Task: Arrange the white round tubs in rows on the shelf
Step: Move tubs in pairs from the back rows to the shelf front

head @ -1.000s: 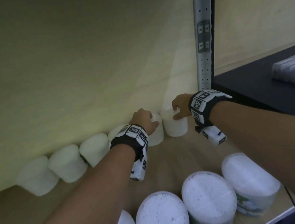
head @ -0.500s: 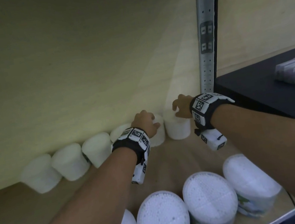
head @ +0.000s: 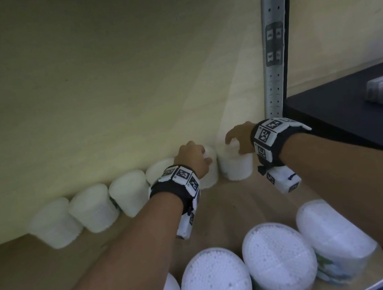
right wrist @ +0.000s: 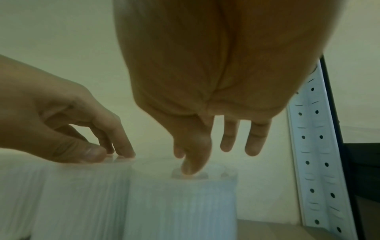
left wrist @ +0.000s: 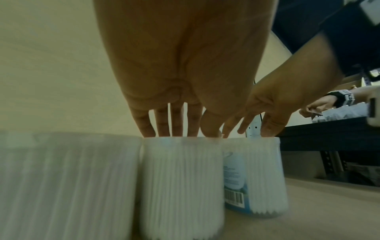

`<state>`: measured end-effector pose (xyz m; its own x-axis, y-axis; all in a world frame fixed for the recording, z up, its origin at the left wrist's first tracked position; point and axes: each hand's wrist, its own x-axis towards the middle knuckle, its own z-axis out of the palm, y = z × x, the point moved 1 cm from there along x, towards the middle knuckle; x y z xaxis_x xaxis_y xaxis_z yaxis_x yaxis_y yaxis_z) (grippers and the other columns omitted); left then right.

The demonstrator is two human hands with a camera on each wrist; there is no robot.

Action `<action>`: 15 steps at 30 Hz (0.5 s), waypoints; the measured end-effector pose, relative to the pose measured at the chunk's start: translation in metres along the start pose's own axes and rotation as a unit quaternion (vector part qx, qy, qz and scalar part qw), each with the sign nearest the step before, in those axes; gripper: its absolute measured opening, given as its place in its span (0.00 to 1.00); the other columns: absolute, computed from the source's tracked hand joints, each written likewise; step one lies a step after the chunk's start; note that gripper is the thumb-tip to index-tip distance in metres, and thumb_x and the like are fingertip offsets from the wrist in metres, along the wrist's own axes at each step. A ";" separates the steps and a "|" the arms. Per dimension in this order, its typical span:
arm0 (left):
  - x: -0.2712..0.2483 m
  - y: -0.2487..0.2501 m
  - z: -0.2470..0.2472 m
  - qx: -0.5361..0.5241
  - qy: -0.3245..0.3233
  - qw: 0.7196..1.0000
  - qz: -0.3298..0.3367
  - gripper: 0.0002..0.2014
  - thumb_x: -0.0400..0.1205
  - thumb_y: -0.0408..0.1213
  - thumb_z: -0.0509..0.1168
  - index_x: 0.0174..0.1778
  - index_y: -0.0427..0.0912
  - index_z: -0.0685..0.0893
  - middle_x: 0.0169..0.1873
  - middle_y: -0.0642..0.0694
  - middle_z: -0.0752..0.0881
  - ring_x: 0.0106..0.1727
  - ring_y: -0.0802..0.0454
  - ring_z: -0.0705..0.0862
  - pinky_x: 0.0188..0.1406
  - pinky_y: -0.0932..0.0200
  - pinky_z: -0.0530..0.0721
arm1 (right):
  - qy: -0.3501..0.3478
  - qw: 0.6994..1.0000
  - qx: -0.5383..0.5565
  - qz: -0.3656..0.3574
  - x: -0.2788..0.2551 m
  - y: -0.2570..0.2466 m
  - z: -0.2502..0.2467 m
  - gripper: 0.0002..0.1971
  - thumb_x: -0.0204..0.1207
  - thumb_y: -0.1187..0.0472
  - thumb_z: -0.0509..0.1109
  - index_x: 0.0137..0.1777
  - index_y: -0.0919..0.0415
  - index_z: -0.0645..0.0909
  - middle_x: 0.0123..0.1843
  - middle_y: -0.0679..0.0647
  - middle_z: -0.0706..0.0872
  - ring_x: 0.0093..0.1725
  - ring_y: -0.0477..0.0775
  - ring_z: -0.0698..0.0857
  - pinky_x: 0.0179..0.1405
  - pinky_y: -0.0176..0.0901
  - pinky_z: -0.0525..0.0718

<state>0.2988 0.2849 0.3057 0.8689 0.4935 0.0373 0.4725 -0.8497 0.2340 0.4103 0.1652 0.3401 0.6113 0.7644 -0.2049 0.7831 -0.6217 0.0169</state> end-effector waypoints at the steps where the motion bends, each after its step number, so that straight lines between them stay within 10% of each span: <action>1: 0.000 0.000 0.000 -0.001 0.001 1.000 -0.001 0.22 0.83 0.46 0.63 0.70 0.38 0.79 0.68 0.38 0.74 0.71 0.39 0.74 0.71 0.42 0.76 | 0.002 1.000 0.011 0.001 0.001 -0.001 -0.001 0.26 0.79 0.67 0.64 0.77 0.52 0.70 0.79 0.56 0.69 0.77 0.61 0.69 0.74 0.49 0.71; 8: 0.000 0.000 0.002 0.000 0.002 1.000 0.000 0.22 0.83 0.46 0.63 0.70 0.39 0.79 0.68 0.38 0.74 0.70 0.38 0.74 0.70 0.42 0.76 | 0.028 0.999 0.029 0.034 0.000 -0.003 0.001 0.26 0.79 0.46 0.66 0.67 0.66 0.79 0.68 0.60 0.81 0.67 0.61 0.81 0.69 0.51 0.80; 15: 0.000 0.000 0.001 0.005 -0.012 1.000 0.011 0.22 0.83 0.47 0.63 0.71 0.39 0.77 0.68 0.38 0.73 0.71 0.38 0.73 0.71 0.41 0.75 | 0.022 0.999 0.013 0.020 0.000 -0.003 0.001 0.25 0.81 0.49 0.65 0.70 0.66 0.76 0.71 0.61 0.78 0.70 0.60 0.78 0.70 0.48 0.76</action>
<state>0.2990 0.2851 0.3052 0.8825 0.4698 0.0197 0.4540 -0.8623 0.2244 0.4078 0.1668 0.3395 0.6477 0.7448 -0.1605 0.7545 -0.6563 -0.0015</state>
